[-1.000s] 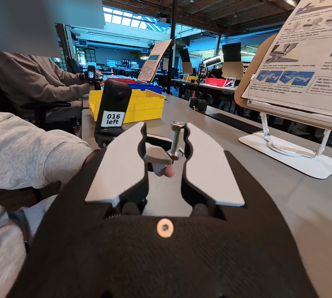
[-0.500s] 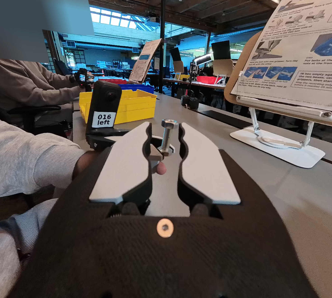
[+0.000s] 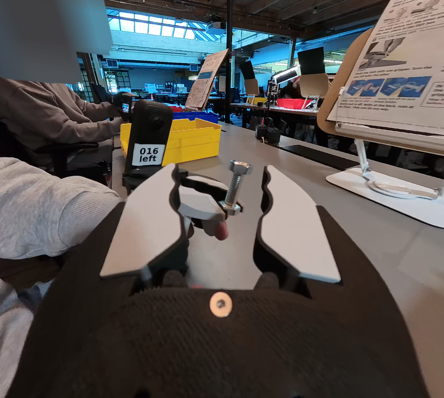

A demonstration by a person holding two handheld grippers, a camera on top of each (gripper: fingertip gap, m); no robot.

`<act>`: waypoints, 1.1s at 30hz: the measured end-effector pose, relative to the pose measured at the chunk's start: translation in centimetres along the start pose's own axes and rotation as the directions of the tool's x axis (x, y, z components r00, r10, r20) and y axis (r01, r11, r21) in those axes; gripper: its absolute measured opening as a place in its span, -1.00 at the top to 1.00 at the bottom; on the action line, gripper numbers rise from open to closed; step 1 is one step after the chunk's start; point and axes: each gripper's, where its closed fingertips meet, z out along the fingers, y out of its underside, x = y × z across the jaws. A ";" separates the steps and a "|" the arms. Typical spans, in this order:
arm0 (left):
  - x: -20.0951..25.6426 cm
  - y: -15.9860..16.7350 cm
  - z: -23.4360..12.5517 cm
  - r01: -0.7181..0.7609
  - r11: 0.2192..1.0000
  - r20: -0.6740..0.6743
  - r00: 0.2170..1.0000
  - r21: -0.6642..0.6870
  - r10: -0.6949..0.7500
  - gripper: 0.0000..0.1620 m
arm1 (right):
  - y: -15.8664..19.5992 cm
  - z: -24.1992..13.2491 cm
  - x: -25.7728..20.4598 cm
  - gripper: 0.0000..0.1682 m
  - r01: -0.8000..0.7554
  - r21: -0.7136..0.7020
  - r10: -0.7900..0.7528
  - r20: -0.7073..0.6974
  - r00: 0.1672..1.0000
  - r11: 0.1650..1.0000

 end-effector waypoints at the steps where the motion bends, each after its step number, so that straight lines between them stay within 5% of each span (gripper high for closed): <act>1: 0.0 0.0 0.0 -0.010 1.000 0.005 1.000 -0.004 0.010 0.76 | 0.0 0.1 -0.2 0.20 0.005 0.000 -0.005 0.008 1.000 1.000; 9: -1.5 0.1 -0.3 -0.027 0.999 0.091 0.995 -0.027 0.029 0.76 | -0.4 -0.6 -0.3 0.58 0.021 0.001 -0.021 0.020 1.000 1.000; 16: -1.4 0.2 -0.2 -0.065 0.997 0.106 0.992 -0.043 0.069 0.77 | -0.5 -0.4 0.5 0.26 0.027 0.025 -0.026 -0.028 0.999 0.999; 20: -1.4 0.3 -0.2 -0.085 0.995 0.114 0.989 -0.055 0.091 0.77 | 0.3 0.0 -0.3 0.28 0.031 -0.020 -0.031 0.004 1.000 0.999; 25: -1.9 0.2 -0.3 -0.072 0.996 0.137 0.987 -0.054 0.079 0.76 | 0.2 -0.4 -0.9 0.67 0.048 -0.030 -0.047 0.039 0.998 0.998; 33: -1.6 0.3 -0.2 -0.101 0.993 0.129 0.986 -0.065 0.108 0.77 | -0.2 -0.3 0.2 0.31 0.052 0.002 -0.052 -0.037 0.998 0.999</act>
